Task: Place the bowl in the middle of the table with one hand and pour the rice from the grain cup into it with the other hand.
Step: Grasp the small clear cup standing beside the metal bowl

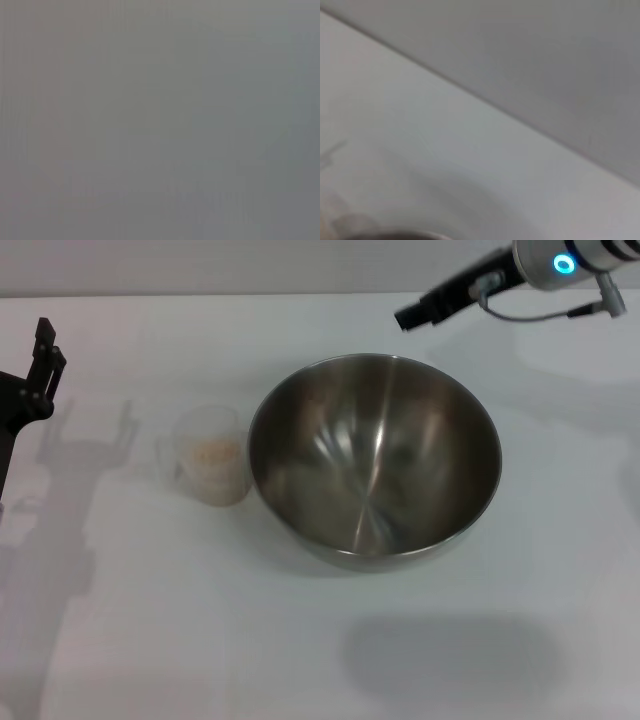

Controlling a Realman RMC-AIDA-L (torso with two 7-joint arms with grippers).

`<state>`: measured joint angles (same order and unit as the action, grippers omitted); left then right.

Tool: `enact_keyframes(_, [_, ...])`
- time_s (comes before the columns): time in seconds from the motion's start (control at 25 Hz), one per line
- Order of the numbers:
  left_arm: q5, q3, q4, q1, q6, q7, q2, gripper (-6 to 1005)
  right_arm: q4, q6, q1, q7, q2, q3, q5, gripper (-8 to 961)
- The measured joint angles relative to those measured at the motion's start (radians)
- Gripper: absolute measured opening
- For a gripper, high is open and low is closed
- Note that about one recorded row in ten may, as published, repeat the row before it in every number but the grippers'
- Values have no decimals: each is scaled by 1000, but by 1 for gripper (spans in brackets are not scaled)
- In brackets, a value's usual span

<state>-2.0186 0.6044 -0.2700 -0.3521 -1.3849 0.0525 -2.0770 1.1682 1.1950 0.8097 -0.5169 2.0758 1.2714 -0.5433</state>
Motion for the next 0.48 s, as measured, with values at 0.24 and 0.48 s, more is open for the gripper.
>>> enact_keyframes(0.24, [0, -5, -2, 7, -1, -5, 0, 738, 168, -214, -108, -5, 3, 156, -7, 543])
enact_keyframes(0.48, [-7, -10, -2, 15, -1, -6, -2, 738, 265, -653, -284, -12, 11, 400, 33, 543])
